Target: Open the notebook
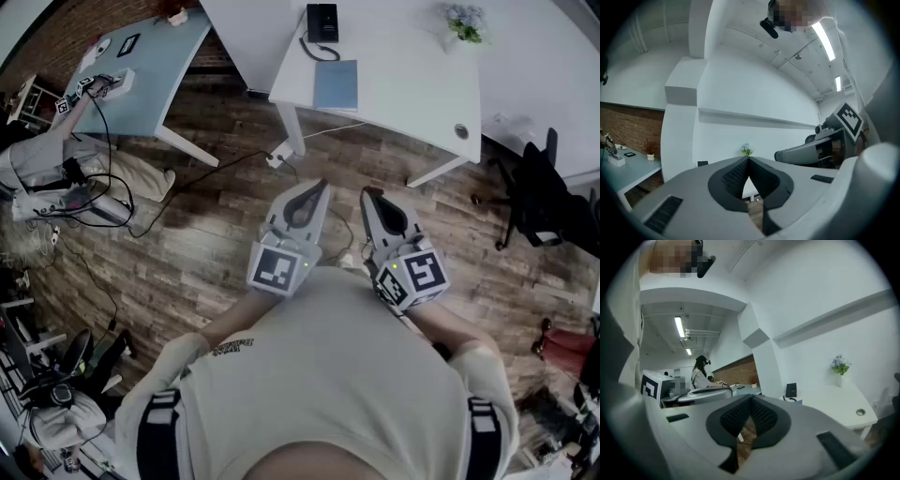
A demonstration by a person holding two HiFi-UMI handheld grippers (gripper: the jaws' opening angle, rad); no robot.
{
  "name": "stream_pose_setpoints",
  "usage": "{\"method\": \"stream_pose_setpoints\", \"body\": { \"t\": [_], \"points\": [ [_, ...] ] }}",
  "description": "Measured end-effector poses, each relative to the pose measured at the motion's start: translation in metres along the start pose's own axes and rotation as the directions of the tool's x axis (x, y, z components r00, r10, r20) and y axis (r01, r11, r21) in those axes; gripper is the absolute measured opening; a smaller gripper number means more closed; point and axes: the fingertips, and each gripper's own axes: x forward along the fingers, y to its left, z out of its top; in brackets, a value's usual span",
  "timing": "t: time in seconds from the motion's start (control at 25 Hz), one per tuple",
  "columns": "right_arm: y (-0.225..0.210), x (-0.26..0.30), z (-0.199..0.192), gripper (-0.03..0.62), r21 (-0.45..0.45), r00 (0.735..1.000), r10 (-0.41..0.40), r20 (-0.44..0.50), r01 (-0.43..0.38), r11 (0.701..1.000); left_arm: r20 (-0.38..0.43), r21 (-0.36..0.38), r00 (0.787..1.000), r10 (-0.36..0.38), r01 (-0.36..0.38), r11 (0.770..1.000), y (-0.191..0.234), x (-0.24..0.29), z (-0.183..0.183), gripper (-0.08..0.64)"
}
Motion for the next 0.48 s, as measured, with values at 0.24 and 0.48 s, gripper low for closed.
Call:
{"method": "stream_pose_setpoints", "body": {
  "t": [0.24, 0.48],
  "points": [
    [0.0030, -0.0010, -0.0001, 0.001, 0.002, 1.000, 0.005, 0.001, -0.005, 1.000, -0.012, 0.003, 1.000, -0.010, 0.010, 1.000, -0.0038, -0.0020, -0.0017, 0.003],
    [0.0000, -0.0024, -0.0043, 0.002, 0.020, 1.000, 0.004, -0.004, -0.004, 1.000, -0.017, -0.001, 1.000, -0.013, 0.013, 1.000, -0.0052, 0.0008, -0.0047, 0.003]
  ]
}}
